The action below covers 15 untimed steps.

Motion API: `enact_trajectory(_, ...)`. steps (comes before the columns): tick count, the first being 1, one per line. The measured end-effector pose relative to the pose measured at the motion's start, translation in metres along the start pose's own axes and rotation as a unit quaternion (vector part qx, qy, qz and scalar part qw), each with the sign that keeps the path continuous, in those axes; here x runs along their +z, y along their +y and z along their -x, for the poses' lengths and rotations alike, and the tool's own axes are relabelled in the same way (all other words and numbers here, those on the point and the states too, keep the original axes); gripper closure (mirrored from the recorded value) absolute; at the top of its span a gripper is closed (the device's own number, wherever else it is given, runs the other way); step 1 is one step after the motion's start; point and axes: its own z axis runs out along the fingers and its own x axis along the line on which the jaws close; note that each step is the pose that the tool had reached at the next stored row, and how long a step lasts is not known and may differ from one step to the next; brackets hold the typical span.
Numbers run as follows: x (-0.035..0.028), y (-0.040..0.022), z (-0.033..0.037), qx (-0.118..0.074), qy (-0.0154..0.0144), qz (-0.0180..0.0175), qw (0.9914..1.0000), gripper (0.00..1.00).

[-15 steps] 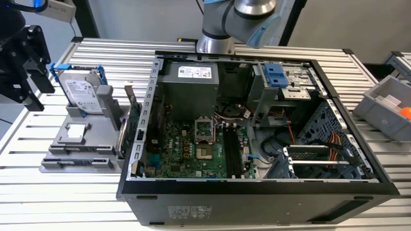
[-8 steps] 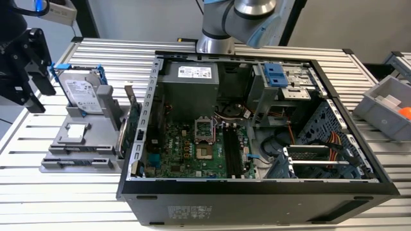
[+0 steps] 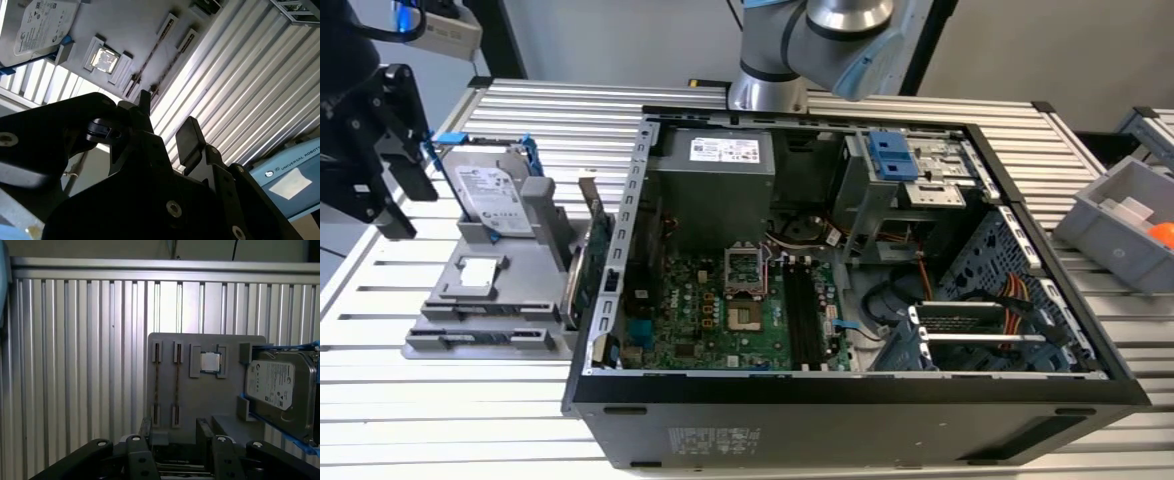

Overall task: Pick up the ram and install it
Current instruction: 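Pick up the ram and move it above insertion slot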

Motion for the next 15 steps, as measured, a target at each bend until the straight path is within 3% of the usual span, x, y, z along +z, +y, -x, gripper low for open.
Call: enact_trajectory(15, 0.0052, -0.0001, -0.0073, 0.003, -0.0001, 0.0002, 1.0, 0.0)
